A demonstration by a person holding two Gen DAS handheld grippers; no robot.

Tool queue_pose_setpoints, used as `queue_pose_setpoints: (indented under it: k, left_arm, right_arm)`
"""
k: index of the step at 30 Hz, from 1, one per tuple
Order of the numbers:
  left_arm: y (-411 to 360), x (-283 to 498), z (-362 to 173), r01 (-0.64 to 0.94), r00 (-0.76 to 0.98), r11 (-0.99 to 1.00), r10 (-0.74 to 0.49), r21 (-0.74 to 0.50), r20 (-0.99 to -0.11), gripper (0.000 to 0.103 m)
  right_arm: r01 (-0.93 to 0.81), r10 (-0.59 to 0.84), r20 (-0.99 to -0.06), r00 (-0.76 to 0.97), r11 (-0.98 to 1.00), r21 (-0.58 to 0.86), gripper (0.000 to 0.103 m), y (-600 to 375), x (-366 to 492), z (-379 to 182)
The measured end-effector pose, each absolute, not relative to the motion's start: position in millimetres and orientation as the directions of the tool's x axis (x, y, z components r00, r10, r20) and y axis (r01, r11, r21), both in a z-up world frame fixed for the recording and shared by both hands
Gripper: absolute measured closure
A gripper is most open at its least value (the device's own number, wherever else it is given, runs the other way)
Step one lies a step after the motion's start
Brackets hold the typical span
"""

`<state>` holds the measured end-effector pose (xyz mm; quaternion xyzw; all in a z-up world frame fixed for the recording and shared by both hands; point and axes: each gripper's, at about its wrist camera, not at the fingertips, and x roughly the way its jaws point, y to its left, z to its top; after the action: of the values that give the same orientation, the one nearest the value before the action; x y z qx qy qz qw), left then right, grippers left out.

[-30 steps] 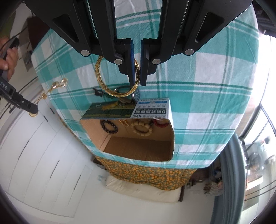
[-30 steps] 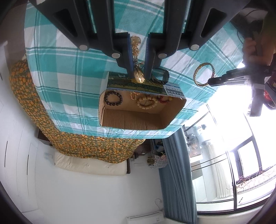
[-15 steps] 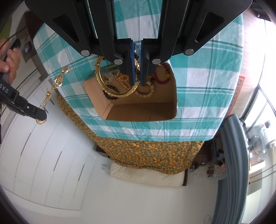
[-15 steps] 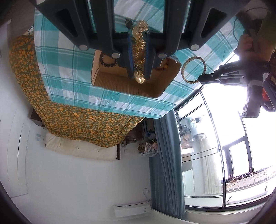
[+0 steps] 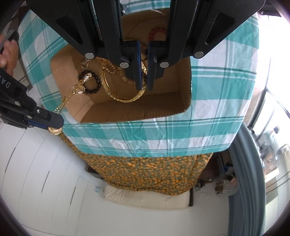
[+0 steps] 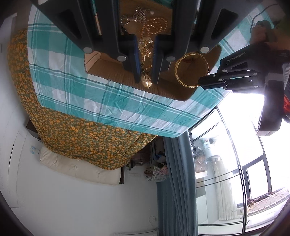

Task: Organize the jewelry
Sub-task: 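Carry gold bracelet and gold earrings over the box and open both tools, then withdraw both open tools from the box back toward the watch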

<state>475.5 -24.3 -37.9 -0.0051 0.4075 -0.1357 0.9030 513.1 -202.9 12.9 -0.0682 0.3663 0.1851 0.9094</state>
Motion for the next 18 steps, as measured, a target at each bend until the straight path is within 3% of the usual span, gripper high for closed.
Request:
queue_pose_setpoints:
  k: [5,7,8,9,11,14,18]
  left_arm:
    - [-32.3,492.2,-65.0,0.233,0.619,0.967,-0.225,-0.098,-0.753,0.097]
    - [-31.0,489.0,-68.6,0.227,0.625,0.970,-0.212,-0.085,-0.751,0.080]
    - [-28.7,484.8,-68.0,0.217,0.635,0.973,-0.201,-0.077,-0.746,0.055]
    - [-25.2,477.9,-65.5,0.205,0.652,0.976,-0.190,-0.070,-0.734,0.037]
    - [-17.2,458.8,-58.6,0.193,0.687,0.980,-0.176,-0.057,-0.705,0.028]
    - [-5.2,426.3,-54.0,0.190,0.696,0.980,-0.181,-0.064,-0.695,0.023]
    - [7.3,368.9,-65.6,0.199,0.686,0.977,-0.195,-0.077,-0.701,0.012]
  right_arm:
    - [-0.375,0.267,-0.728,0.631,0.927,0.015,0.088,-202.6,540.8,-28.1]
    - [-0.354,0.258,-0.733,0.629,0.935,0.025,0.066,-206.0,545.8,-37.3]
    - [-0.340,0.261,-0.725,0.637,0.939,0.039,0.062,-210.3,544.6,-38.9]
    - [-0.330,0.270,-0.712,0.648,0.942,0.056,0.059,-215.3,542.1,-38.2]
    - [-0.316,0.274,-0.696,0.664,0.946,0.071,0.058,-222.9,531.5,-36.2]
    - [-0.306,0.263,-0.683,0.682,0.950,0.060,0.057,-231.3,506.9,-33.6]
    - [-0.281,0.225,-0.648,0.728,0.960,0.018,0.041,-244.2,449.6,-32.4]
